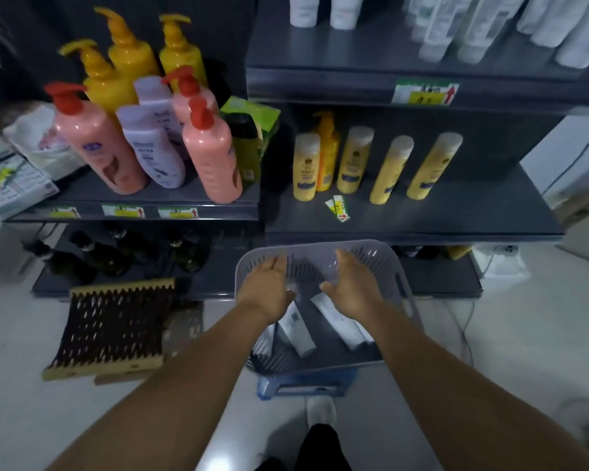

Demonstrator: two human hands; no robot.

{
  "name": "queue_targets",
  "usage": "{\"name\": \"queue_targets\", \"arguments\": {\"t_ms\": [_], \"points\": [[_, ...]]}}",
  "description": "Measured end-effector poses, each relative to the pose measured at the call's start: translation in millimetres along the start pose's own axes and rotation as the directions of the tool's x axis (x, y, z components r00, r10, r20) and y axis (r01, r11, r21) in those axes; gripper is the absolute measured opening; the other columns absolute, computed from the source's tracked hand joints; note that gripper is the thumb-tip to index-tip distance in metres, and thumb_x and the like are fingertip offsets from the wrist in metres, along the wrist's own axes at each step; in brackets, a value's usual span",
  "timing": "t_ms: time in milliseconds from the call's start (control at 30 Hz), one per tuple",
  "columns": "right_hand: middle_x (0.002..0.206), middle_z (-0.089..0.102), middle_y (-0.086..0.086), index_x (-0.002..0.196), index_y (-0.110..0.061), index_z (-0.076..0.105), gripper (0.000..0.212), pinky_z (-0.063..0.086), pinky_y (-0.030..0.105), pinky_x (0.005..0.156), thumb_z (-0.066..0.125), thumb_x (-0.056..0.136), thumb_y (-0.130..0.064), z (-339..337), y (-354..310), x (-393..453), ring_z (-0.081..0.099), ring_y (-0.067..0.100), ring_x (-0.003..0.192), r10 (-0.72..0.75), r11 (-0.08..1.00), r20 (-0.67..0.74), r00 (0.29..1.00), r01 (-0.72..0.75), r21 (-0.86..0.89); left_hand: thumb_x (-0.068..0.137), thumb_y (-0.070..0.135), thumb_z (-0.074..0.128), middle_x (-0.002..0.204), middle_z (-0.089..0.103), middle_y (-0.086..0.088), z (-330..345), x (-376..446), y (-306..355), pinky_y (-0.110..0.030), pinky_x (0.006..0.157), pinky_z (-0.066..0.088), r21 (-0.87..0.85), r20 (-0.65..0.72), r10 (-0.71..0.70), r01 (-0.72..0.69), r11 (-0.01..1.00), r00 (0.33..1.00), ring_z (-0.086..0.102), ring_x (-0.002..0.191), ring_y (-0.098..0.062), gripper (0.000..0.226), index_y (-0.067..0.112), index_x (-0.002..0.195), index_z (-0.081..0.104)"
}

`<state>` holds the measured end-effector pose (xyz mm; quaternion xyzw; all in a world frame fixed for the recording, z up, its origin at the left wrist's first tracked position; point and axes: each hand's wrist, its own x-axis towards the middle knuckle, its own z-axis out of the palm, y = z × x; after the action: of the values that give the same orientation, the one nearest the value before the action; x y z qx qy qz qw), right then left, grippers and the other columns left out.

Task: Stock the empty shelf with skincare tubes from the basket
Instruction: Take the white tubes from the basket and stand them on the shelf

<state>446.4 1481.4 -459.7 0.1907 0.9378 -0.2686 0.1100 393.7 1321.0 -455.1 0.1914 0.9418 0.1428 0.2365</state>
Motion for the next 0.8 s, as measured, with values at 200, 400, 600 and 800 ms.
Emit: {"name": "queue_targets", "arguments": {"t_ms": [200, 400, 600, 800], "points": [[0.155, 0.029, 0.007, 0.150, -0.013, 0.020, 0.076, 0.025, 0.038, 0.115, 0.063, 0.089, -0.030, 52, 35, 22, 0.029, 0.025, 0.141, 0.051, 0.998, 0.150, 0.987, -0.047, -0.029, 0.091, 0.033, 0.060, 0.155, 0.025, -0.011, 60, 29, -20, -0.035, 0.115, 0.023, -0.022, 0.112, -0.117, 0.120, 0.993, 0.987, 0.026, 0.141, -0.030, 0.075, 0.011, 0.150, 0.019], [0.157, 0.025, 0.008, 0.152, -0.014, 0.014, 0.089, 0.026, 0.043, 0.115, 0.068, 0.084, -0.035, 116, 49, 55, 0.026, 0.027, 0.143, 0.069, 0.996, 0.340, 0.938, -0.046, -0.076, 0.086, 0.028, 0.064, 0.149, 0.032, -0.017, 123, 65, -37, -0.044, 0.110, 0.035, -0.019, 0.244, -0.295, 0.309, 0.951, 0.924, 0.037, 0.133, -0.035, 0.069, 0.006, 0.143, 0.031], [0.159, 0.015, 0.010, 0.151, -0.015, 0.009, 0.091, 0.023, 0.042, 0.116, 0.068, 0.085, -0.033, 172, 57, 77, 0.021, 0.031, 0.144, 0.036, 0.991, 0.452, 0.891, 0.026, -0.130, 0.088, 0.023, 0.062, 0.148, 0.029, -0.024, 167, 91, -57, -0.043, 0.110, 0.034, 0.003, 0.322, -0.413, 0.436, 0.900, 0.852, 0.035, 0.134, -0.037, 0.073, 0.004, 0.146, 0.022], [0.156, 0.015, 0.017, 0.152, -0.011, 0.004, 0.098, 0.026, 0.044, 0.114, 0.069, 0.083, -0.039, 207, 59, 85, 0.020, 0.035, 0.142, 0.026, 0.992, 0.511, 0.859, 0.040, -0.118, 0.089, 0.016, 0.057, 0.146, 0.025, -0.025, 194, 104, -69, -0.051, 0.106, 0.037, -0.080, 0.296, -0.504, 0.547, 0.834, 0.811, 0.036, 0.130, -0.042, 0.078, 0.018, 0.150, 0.009]]}}
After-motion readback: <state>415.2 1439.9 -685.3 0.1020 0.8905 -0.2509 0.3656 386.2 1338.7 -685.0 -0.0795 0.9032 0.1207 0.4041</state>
